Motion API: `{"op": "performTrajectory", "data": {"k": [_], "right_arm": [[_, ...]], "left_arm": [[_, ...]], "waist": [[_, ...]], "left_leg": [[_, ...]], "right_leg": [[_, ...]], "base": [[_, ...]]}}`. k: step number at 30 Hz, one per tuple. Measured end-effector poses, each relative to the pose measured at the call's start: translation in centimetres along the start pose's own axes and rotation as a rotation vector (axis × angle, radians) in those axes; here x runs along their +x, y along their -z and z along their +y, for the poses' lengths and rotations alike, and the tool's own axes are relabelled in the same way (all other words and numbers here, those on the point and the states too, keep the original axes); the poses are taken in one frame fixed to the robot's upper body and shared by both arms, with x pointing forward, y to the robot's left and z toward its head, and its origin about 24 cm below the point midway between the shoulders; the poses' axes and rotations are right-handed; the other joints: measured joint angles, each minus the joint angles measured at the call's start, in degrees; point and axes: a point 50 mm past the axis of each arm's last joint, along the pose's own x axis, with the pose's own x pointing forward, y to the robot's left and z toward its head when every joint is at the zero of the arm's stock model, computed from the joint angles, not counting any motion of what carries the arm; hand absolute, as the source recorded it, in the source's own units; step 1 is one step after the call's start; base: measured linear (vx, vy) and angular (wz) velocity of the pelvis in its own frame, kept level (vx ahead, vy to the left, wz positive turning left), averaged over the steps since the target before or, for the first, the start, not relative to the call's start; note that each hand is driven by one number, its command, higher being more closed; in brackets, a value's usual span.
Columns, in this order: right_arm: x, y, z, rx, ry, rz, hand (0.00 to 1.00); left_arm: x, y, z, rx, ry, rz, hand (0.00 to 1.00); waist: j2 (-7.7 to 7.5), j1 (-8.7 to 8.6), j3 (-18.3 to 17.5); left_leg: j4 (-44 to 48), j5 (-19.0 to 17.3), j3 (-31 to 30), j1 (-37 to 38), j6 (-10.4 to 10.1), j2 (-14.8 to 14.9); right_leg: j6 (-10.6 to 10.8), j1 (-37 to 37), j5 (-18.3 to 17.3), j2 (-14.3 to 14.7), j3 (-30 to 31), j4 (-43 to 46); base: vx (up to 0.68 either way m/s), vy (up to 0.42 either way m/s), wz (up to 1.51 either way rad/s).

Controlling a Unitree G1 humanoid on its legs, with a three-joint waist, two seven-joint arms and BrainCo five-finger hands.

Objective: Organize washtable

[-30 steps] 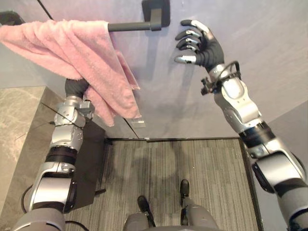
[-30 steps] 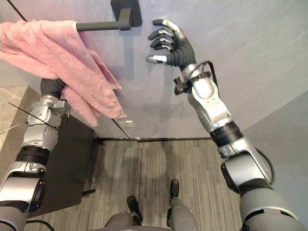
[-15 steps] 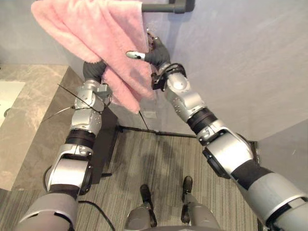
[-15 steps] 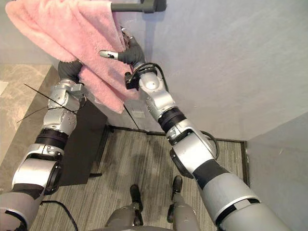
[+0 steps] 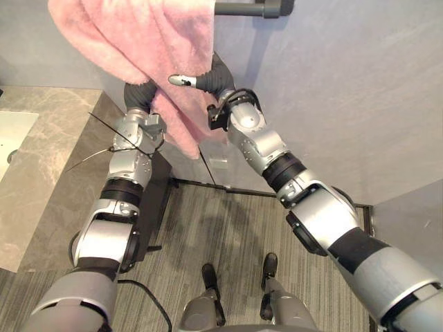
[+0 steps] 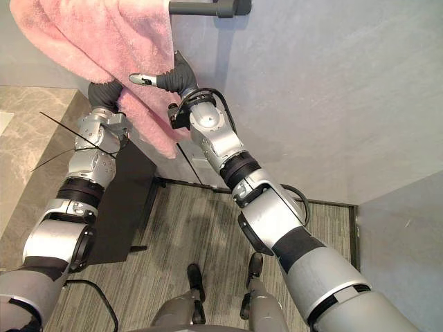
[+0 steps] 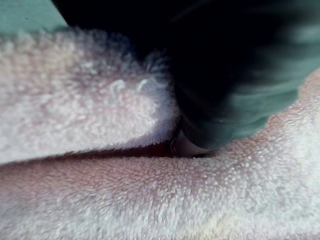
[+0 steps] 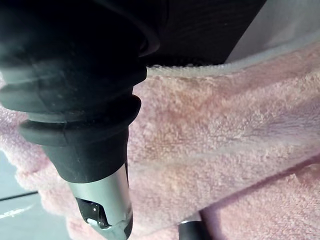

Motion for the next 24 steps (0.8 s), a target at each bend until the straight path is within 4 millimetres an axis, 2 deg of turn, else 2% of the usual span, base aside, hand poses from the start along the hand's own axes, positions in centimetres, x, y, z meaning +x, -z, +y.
{"op": "performTrajectory", "data": {"k": [3, 6, 8, 10, 14, 21, 24], "right_arm": [[0.0, -0.2, -0.4, -0.012, 0.014, -0.005, 1.0], [0.1, -0.8, -2.0, -0.005, 0.079, -0.023, 1.0], [0.2, -2.1, -4.1, -0.026, 0.143, -0.057, 1.0], [0.1, -2.8, -5.1, -0.047, 0.165, -0.078, 1.0], [0.1, -3.0, -5.2, -0.062, 0.149, -0.083, 1.0], [0.0, -3.7, -5.8, -0.052, 0.161, -0.112, 1.0], [-0.1, -3.7, -5.8, -0.05, 0.157, -0.115, 1.0]], "left_arm": [[0.0, 0.1, 0.0, -0.002, -0.002, 0.006, 1.0], [0.0, 0.2, -0.1, -0.007, -0.002, 0.007, 1.0], [0.0, 0.2, 0.0, -0.009, -0.006, 0.005, 1.0], [-0.1, 0.2, 0.1, -0.01, -0.01, 0.004, 1.0], [-0.4, 0.3, 0.8, -0.013, -0.026, 0.005, 1.0], [-0.9, 0.1, 2.6, -0.033, -0.086, -0.007, 1.0], [-1.0, 0.3, 2.8, -0.031, -0.086, 0.001, 1.0]], "waist": [[-0.01, 0.03, 0.0], [-0.03, -0.04, 0.0], [-0.05, 0.06, 0.0], [-0.07, 0.02, 0.0], [-0.2, -1.08, 0.1], [-1.43, -1.12, 0.9], [-1.6, -1.18, 1.0]], "left_leg": [[0.0, 0.0, -0.1, 0.1, 0.0, 0.1], [0.0, 0.0, -0.1, 0.1, 0.0, 0.1], [0.0, 0.0, -0.1, 0.1, 0.0, 0.1], [0.0, 0.0, 0.0, 0.2, 0.0, 0.1], [0.0, 0.0, 0.2, 0.4, 0.0, 0.1], [0.0, 0.0, 1.4, 1.1, 0.0, 0.3], [-0.2, 0.0, 1.7, 1.3, 0.0, 0.3]], "right_leg": [[0.0, 0.2, 0.0, 0.0, -0.1, 0.0], [0.0, 0.2, 0.0, 0.0, -0.1, 0.0], [0.0, 0.2, 0.0, 0.0, -0.1, 0.0], [0.0, 0.2, 0.0, 0.0, 0.0, 0.0], [0.0, 0.3, 0.0, 0.1, 0.2, 0.0], [-0.1, 0.3, 0.2, 0.4, 1.4, 0.0], [0.0, 0.3, 0.2, 0.4, 1.8, 0.0]], "base": [[0.0, 0.061, 0.02], [0.0, 0.058, 0.01], [0.0, 0.059, 0.01], [0.01, 0.054, -0.01], [0.01, 0.047, -0.03], [0.0, 0.011, -0.08], [-0.01, 0.064, -0.07]]}}
